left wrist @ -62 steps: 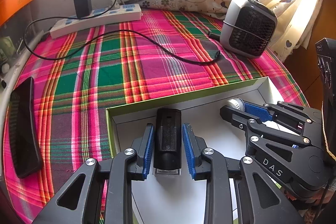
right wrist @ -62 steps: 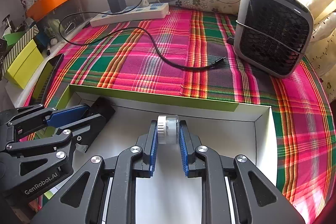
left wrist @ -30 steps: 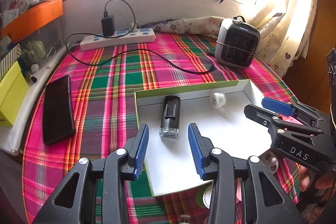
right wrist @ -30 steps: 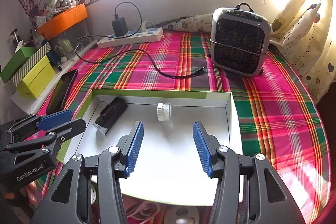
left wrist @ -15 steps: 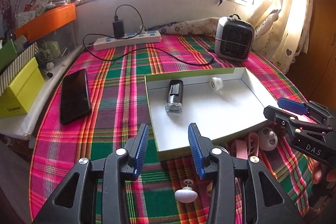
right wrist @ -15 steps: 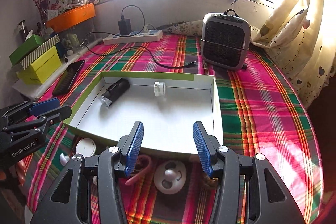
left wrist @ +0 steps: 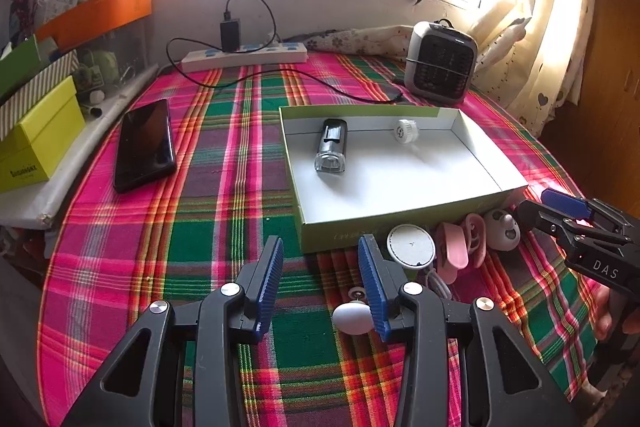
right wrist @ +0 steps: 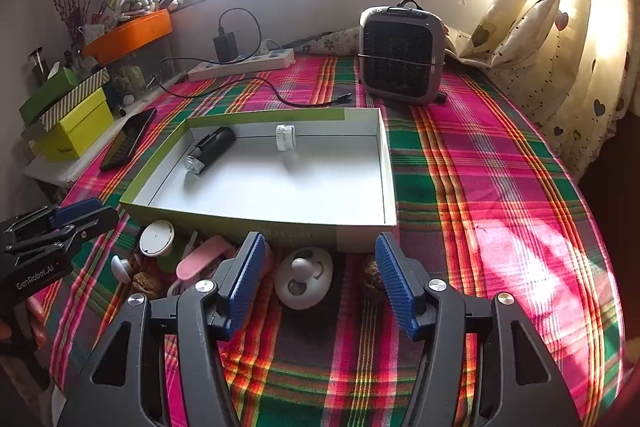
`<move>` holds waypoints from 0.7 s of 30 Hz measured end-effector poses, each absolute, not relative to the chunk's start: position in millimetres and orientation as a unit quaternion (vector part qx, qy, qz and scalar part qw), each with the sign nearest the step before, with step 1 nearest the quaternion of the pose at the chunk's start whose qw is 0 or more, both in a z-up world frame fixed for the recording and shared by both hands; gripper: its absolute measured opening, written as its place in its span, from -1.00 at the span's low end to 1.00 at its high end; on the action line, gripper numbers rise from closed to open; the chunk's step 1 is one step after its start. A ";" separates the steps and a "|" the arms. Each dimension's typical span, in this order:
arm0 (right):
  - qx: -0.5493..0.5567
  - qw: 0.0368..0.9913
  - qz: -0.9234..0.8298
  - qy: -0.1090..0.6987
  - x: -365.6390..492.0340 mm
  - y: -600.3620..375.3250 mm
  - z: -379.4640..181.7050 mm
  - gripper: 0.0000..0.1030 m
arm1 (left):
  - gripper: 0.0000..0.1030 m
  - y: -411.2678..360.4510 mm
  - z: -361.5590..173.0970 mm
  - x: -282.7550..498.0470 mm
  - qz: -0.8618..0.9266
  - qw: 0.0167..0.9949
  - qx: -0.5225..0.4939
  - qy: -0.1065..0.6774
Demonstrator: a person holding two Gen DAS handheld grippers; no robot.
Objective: Organize objects
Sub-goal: 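Withdraw both tools from the box toward the objects in front of it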
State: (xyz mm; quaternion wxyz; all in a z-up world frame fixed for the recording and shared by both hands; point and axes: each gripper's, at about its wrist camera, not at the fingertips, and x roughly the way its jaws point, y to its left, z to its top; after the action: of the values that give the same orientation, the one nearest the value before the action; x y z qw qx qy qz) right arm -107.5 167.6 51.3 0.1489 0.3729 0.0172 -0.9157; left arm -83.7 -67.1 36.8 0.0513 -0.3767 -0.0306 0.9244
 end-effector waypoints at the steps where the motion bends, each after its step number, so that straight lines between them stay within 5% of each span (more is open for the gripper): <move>1: 0.373 0.147 -0.916 0.018 -106.4 168.7 50.4 0.14 | -0.28 -68.0 35.9 -82.5 0.924 0.055 -0.378 -0.035; 21: 0.393 0.110 -0.913 -0.004 -100.2 203.8 30.2 0.14 | -0.20 -46.6 20.9 -63.6 0.912 0.132 -0.387 -0.044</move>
State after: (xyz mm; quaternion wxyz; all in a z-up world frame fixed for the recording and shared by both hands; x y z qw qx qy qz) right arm -100.2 203.8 30.2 0.1100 0.3933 -0.0041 -0.9128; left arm -63.6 -46.6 20.9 0.1317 -0.3869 -0.0445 0.9116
